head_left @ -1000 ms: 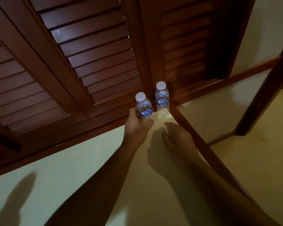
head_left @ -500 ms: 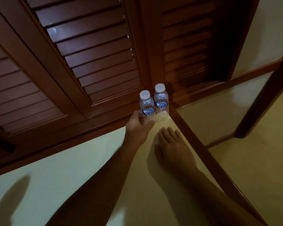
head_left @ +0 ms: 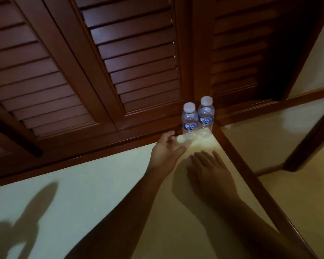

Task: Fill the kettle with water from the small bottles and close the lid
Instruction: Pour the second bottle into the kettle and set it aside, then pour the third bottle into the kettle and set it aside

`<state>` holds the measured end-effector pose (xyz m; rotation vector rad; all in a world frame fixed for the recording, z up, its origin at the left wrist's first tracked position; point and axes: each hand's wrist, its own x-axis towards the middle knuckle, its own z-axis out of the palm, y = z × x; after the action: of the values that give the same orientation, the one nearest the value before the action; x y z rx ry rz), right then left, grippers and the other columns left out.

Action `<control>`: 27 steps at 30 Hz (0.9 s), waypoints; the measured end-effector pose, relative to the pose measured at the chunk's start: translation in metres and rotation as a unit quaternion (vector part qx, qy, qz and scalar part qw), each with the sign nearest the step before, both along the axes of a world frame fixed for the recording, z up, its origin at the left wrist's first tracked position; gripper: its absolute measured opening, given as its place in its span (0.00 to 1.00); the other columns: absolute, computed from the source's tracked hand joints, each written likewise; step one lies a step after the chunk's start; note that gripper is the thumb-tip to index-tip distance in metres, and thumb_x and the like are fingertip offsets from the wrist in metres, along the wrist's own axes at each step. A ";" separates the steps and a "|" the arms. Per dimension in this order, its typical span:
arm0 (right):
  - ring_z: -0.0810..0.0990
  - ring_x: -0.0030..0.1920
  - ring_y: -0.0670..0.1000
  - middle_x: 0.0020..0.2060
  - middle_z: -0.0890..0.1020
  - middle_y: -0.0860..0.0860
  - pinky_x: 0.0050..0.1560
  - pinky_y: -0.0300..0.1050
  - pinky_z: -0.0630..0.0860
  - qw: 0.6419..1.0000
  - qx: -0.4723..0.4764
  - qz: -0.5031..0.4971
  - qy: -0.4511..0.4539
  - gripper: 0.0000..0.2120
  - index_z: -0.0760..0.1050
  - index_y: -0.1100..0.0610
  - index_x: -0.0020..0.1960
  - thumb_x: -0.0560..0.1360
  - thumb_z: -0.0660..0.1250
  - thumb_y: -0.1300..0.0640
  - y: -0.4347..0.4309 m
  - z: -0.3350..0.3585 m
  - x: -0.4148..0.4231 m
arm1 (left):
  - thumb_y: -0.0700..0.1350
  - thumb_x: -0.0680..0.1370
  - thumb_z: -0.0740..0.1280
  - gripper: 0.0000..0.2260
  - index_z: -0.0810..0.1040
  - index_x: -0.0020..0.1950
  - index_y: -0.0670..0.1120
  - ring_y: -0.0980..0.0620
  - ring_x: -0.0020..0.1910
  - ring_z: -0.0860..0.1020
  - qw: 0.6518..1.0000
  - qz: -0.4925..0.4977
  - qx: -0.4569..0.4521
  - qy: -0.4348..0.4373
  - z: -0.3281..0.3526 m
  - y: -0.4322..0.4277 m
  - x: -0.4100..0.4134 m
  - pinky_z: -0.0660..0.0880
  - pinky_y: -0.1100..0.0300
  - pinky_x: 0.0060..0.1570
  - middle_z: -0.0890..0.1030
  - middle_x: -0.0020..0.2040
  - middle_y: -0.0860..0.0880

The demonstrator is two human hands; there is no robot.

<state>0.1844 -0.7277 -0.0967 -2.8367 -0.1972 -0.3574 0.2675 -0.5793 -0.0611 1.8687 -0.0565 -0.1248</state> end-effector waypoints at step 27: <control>0.79 0.59 0.48 0.58 0.82 0.48 0.61 0.38 0.74 0.845 0.191 0.497 0.046 0.18 0.79 0.57 0.65 0.79 0.64 0.51 0.383 0.015 -0.232 | 0.36 0.82 0.69 0.18 0.81 0.69 0.52 0.60 0.64 0.81 0.910 0.362 0.181 -0.094 -0.003 0.376 -0.445 0.79 0.60 0.62 0.84 0.62 0.62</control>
<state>-0.0472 -0.3451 -0.0813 -1.9895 -1.3217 -0.0097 -0.1772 -0.2030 -0.0637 2.1453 0.5613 0.5956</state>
